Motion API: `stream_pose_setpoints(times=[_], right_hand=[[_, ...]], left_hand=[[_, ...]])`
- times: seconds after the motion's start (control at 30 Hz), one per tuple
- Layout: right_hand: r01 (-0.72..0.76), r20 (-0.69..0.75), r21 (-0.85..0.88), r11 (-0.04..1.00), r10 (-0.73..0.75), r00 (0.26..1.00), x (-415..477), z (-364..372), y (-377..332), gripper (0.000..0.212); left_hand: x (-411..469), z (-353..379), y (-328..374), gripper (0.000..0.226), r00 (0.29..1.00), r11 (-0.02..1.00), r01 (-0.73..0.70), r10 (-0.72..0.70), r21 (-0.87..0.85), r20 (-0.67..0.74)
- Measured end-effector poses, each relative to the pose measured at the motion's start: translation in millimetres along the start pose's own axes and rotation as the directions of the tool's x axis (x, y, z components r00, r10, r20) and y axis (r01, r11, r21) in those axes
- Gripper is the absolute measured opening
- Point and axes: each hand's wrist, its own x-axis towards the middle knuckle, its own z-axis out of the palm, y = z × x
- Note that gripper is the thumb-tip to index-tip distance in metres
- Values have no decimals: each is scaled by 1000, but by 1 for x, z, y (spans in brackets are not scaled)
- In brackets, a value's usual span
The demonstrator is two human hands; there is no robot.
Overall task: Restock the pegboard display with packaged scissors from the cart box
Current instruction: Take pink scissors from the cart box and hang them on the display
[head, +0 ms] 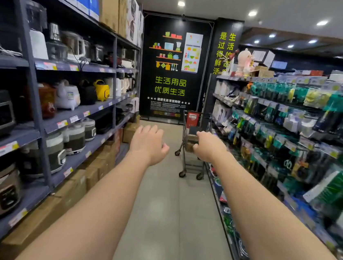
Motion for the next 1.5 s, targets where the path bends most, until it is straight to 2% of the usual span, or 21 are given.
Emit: stream_pose_setpoints(times=[0.2,0.43,0.6,0.67,0.77,1.03,1.2,1.4,1.5], right_hand=[[-38,115,-13,999,39,993,85,75,51,49],[-21,160,-13,1000,23,987,207,123,116,32],[-63,201,30,998,56,978,282,148,139,45],[-65,202,45,997,55,978,316,159,143,43],[-64,204,44,997,54,978,371,182,145,37],[-108,228,56,993,92,969,553,266,136,47],[-156,266,12,988,147,953,681,298,136,37],[-174,245,28,984,162,956,816,340,143,52],[-196,244,34,980,183,952,881,376,160,52]], left_hand=[[79,97,12,52,993,998,-16,9,53,119],[197,183,32,51,982,987,-88,63,135,179],[275,218,39,52,980,985,-118,94,129,174],[306,233,35,55,984,990,-93,75,109,161],[354,263,19,51,986,992,-85,70,93,154],[501,387,-55,47,990,993,-66,53,97,127],[609,457,-98,44,987,996,-64,55,54,153],[731,541,-128,48,976,996,-90,84,25,201],[788,596,-131,50,969,993,-114,109,12,222]])
